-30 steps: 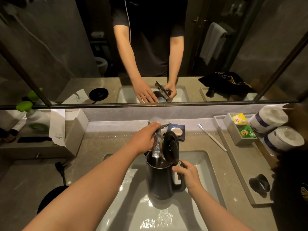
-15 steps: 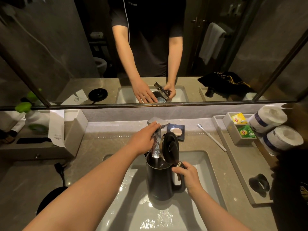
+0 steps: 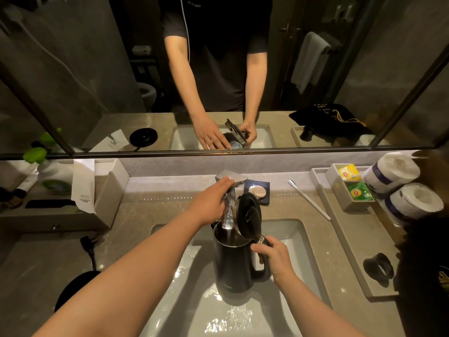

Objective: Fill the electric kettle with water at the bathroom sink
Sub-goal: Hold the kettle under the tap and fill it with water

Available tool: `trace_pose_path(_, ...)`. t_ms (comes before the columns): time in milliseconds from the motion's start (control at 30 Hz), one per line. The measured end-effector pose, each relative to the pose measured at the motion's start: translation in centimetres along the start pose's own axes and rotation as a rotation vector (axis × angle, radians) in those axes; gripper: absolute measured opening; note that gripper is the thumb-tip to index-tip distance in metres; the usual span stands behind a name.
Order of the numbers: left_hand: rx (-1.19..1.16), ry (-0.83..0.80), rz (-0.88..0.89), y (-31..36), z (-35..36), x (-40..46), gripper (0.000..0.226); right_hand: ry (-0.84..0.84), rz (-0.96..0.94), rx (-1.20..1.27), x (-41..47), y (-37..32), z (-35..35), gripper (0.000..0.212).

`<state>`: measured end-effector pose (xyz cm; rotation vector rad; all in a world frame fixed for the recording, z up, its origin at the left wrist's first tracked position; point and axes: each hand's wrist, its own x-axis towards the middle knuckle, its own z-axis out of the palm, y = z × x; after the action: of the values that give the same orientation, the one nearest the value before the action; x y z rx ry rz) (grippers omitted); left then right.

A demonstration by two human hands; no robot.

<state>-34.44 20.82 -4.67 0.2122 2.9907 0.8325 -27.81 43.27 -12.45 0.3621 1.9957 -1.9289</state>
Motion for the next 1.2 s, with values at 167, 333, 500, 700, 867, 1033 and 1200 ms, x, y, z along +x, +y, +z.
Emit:
trace_pose_path(167,0.008,-0.002,-0.002,0.0,0.1,0.0,0.065,-0.007,0.003,0.0,-0.1,0.0,-0.1,0.021)
trace_pose_path(333,-0.003,-0.028,0.005,0.0,-0.1,0.0,0.066,-0.002,0.003,0.002,0.0,0.1,-0.1,0.027)
trace_pose_path(500,0.002,-0.025,-0.002,0.2,-0.2,-0.1,0.067,0.002,0.003,-0.006,0.2,0.4,-0.1,0.024)
trace_pose_path(700,0.0,-0.027,-0.011,0.2,-0.2,-0.1,0.068,0.007,0.002,-0.01,0.3,0.7,-0.2,0.021)
trace_pose_path(867,-0.005,-0.033,-0.012,0.3,-0.2,-0.2,0.069,0.01,0.002,-0.019,0.3,0.8,-0.2,0.026)
trace_pose_path(1033,0.0,-0.033,-0.006,0.4,-0.3,-0.2,0.067,0.019,0.008,-0.03,0.3,0.9,-0.1,0.026)
trace_pose_path(1200,0.008,-0.034,-0.009,0.5,-0.4,-0.3,0.067,0.025,0.007,-0.042,0.5,1.1,-0.1,0.026)
